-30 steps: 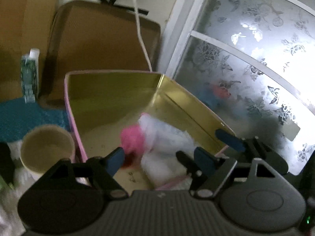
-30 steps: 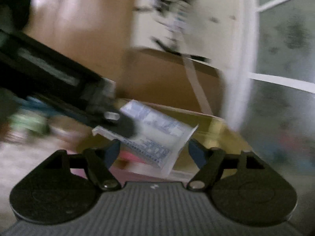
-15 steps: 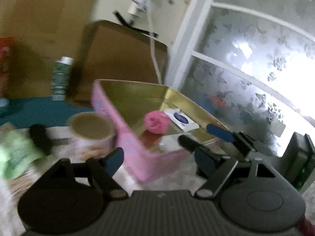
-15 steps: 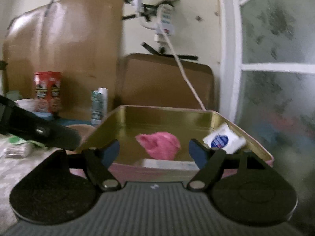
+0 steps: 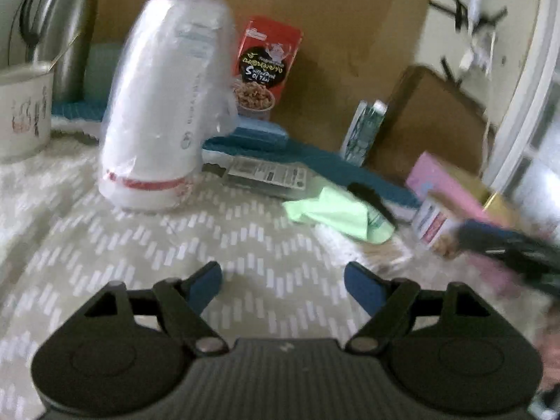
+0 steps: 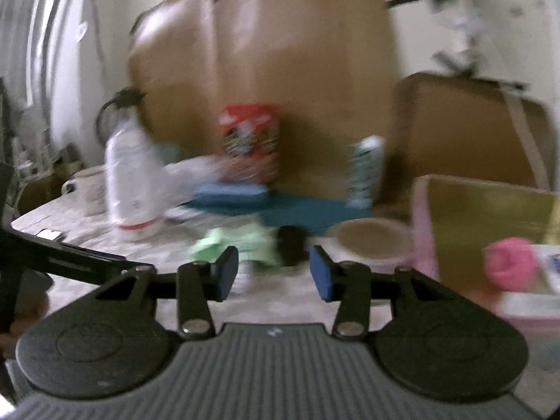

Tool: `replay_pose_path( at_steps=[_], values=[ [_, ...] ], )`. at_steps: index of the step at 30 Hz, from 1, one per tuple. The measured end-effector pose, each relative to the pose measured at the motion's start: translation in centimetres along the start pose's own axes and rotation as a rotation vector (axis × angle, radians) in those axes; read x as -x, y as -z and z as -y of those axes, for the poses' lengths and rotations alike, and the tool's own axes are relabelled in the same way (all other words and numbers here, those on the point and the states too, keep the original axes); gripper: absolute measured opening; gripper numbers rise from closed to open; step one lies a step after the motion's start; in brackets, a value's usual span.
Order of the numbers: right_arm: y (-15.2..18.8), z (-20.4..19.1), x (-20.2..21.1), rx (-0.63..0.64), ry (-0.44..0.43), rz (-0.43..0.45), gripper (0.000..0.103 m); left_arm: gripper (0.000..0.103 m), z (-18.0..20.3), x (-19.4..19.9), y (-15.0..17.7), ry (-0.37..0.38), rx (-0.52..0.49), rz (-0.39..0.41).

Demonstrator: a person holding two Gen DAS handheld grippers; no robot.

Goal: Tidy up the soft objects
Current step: 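Move the left tool to the light green cloth and grasp it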

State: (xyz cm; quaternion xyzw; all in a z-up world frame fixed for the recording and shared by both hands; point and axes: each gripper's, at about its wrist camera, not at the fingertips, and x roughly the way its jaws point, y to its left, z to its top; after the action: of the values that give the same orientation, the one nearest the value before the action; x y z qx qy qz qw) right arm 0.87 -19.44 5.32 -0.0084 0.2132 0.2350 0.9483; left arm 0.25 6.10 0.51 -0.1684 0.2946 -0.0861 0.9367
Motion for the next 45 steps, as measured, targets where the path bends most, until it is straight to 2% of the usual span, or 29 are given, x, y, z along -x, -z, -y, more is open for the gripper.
replay_pose_path(
  at_steps=[2,8,11,13,16,19,23,27,30,32,34,37,38,39,41,43,44,45],
  values=[
    [-0.6,-0.7,-2.9,-0.008,-0.026,-0.048,0.048,0.08,-0.4,0.0,-0.1,0.018,0.024,0.01],
    [-1.5,-1.5,-10.2,-0.026,-0.022,-0.183,0.048,0.081,-0.6,0.4,0.1,0.041,0.031,0.016],
    [-1.7,-1.4,-11.4,-0.037,0.005,-0.197,0.007,0.081,-1.1,0.3,0.1,0.064,0.059,0.02],
    [-2.3,-0.6,-10.6,-0.099,0.006,-0.175,0.005,0.081,-1.5,0.5,0.1,0.078,0.076,0.022],
    [-2.7,0.2,-8.1,-0.133,0.04,-0.092,0.005,0.081,-1.7,0.6,0.2,0.088,0.089,0.023],
    [-3.0,1.2,-4.4,-0.191,-0.009,-0.019,0.005,0.082,-1.8,0.6,0.2,0.103,0.097,0.022],
    [-2.2,0.1,0.7,-0.134,-0.05,0.033,0.005,0.082,-2.5,0.7,0.1,0.15,0.13,0.012],
    [1.1,-1.9,3.3,-0.033,-0.055,-0.031,0.005,0.08,-2.4,0.5,0.1,0.189,0.129,-0.012],
    [3.6,-3.7,3.1,0.04,-0.053,-0.11,0.005,0.074,-0.7,0.8,0.7,0.197,0.077,-0.041],
    [5.0,-4.6,2.6,0.061,-0.071,-0.16,0.006,0.07,0.7,1.0,1.3,0.24,0.054,-0.073],
    [5.6,-5.0,2.2,0.056,-0.093,-0.19,0.009,0.069,2.3,1.4,1.9,0.271,0.016,-0.098],
    [5.4,-5.1,2.7,0.07,-0.088,-0.175,0.013,0.069,4.6,2.1,2.2,0.278,-0.047,-0.12],
    [5.3,-5.0,2.9,0.064,-0.089,-0.165,0.023,0.069,5.1,2.2,2.1,0.284,-0.055,-0.128],
    [5.2,-4.7,3.2,0.057,-0.088,-0.154,0.044,0.069,5.6,2.3,2.0,0.294,-0.06,-0.136],
    [5.1,-4.2,3.8,0.045,-0.071,-0.113,0.069,0.069,6.4,2.1,1.9,0.308,-0.062,-0.155],
    [5.1,-4.1,3.8,0.055,-0.058,-0.101,0.071,0.069,7.1,1.2,2.0,0.306,-0.052,-0.193],
    [5.0,-4.0,3.4,0.061,-0.052,-0.107,0.071,0.066,7.4,0.5,2.1,0.3,-0.047,-0.215],
    [5.0,-4.1,2.9,0.067,-0.051,-0.115,0.071,0.058,7.7,-0.1,2.3,0.292,-0.046,-0.235]
  ],
)
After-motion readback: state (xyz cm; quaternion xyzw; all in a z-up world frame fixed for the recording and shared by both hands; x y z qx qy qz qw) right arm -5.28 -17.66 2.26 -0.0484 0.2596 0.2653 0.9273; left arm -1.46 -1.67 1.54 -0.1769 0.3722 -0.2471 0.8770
